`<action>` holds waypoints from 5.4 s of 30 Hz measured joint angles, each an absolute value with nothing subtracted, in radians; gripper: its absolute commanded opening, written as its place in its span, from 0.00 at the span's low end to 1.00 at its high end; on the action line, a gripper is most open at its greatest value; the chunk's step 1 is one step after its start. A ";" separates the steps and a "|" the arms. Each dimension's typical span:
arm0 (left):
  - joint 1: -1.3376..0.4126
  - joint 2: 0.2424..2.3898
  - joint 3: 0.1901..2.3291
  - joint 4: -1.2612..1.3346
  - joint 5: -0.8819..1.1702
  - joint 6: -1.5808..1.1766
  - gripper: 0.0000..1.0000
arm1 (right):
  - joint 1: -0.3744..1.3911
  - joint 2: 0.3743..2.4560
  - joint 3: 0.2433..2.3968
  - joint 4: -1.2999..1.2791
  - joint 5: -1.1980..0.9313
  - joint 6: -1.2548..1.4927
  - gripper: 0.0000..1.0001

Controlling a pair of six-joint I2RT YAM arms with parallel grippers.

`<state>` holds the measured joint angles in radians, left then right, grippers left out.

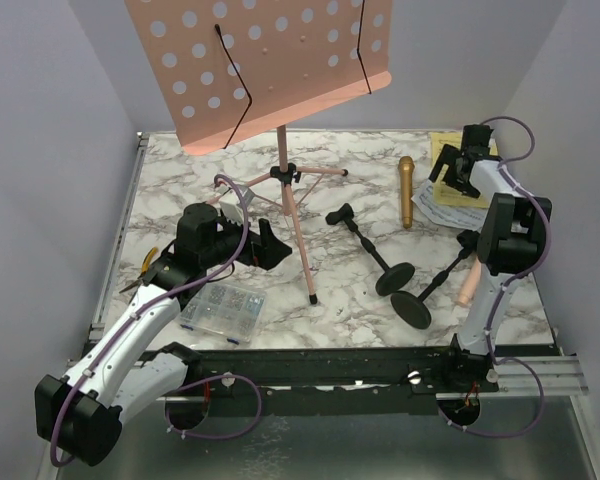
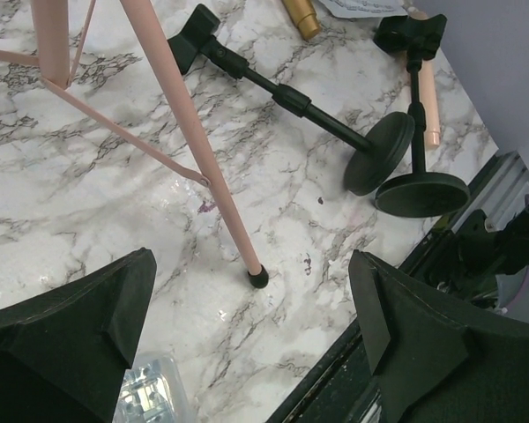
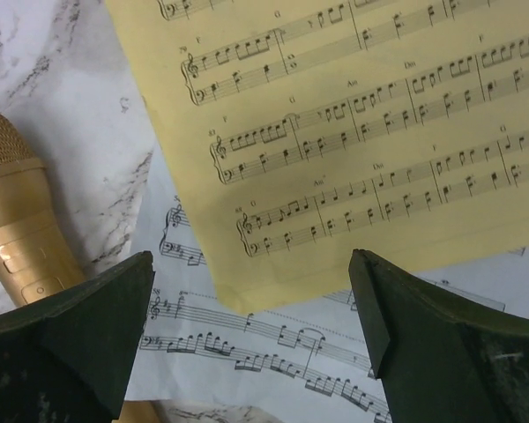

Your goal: Set up the instrument practice props

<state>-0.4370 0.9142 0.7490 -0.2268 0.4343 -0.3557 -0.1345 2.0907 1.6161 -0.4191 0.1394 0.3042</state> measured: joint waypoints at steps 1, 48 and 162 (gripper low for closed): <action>-0.440 0.914 0.749 -0.228 0.430 -0.354 0.98 | -0.134 2.101 1.627 -0.412 0.131 0.290 1.00; -0.443 0.937 0.747 -0.259 0.324 -0.315 0.98 | 0.097 2.662 2.108 0.052 0.880 -0.446 0.31; -0.441 0.818 0.938 -0.454 0.261 -0.473 0.00 | 1.152 1.060 0.907 -0.176 0.167 0.202 1.00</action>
<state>-0.4408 0.8177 0.9382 -0.4541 0.2611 -0.4728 1.1519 1.0595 0.9073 -0.1761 0.1665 0.2020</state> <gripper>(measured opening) 0.017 0.996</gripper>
